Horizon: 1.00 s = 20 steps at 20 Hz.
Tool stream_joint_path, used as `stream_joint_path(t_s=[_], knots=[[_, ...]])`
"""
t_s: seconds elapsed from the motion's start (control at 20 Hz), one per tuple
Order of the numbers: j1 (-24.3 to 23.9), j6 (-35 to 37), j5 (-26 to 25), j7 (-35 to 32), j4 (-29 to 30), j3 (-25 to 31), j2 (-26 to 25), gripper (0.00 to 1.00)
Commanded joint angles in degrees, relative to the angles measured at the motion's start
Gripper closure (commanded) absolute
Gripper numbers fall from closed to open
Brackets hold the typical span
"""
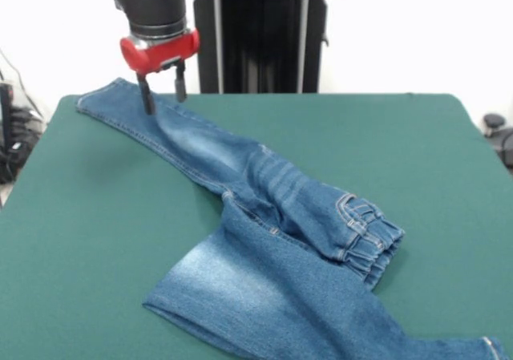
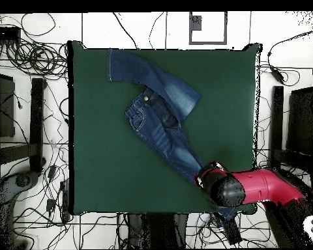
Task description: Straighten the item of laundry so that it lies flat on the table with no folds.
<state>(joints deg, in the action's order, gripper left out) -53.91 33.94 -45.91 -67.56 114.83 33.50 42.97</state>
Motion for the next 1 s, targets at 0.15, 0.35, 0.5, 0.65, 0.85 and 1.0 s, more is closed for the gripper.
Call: stream_joint_path(t_s=[0.15, 0.35, 0.5, 0.65, 0.85, 1.0], knots=[[5.3, -8.6, 0.2, -7.0, 1.3, 1.4, -4.5, 0.0], [6.1, -10.0, 0.7, -7.8, 1.9, 0.5, -5.4, 0.0], [6.4, -10.7, 1.9, -9.2, 2.5, -0.4, -6.1, 0.0], [6.6, -11.3, 2.2, -8.4, 3.5, -0.3, -6.3, 0.0], [7.7, -10.4, 3.8, -10.5, 3.3, -1.7, -5.4, 1.0], [6.1, -9.7, 3.9, -6.4, 3.8, 0.7, -5.9, 1.0]])
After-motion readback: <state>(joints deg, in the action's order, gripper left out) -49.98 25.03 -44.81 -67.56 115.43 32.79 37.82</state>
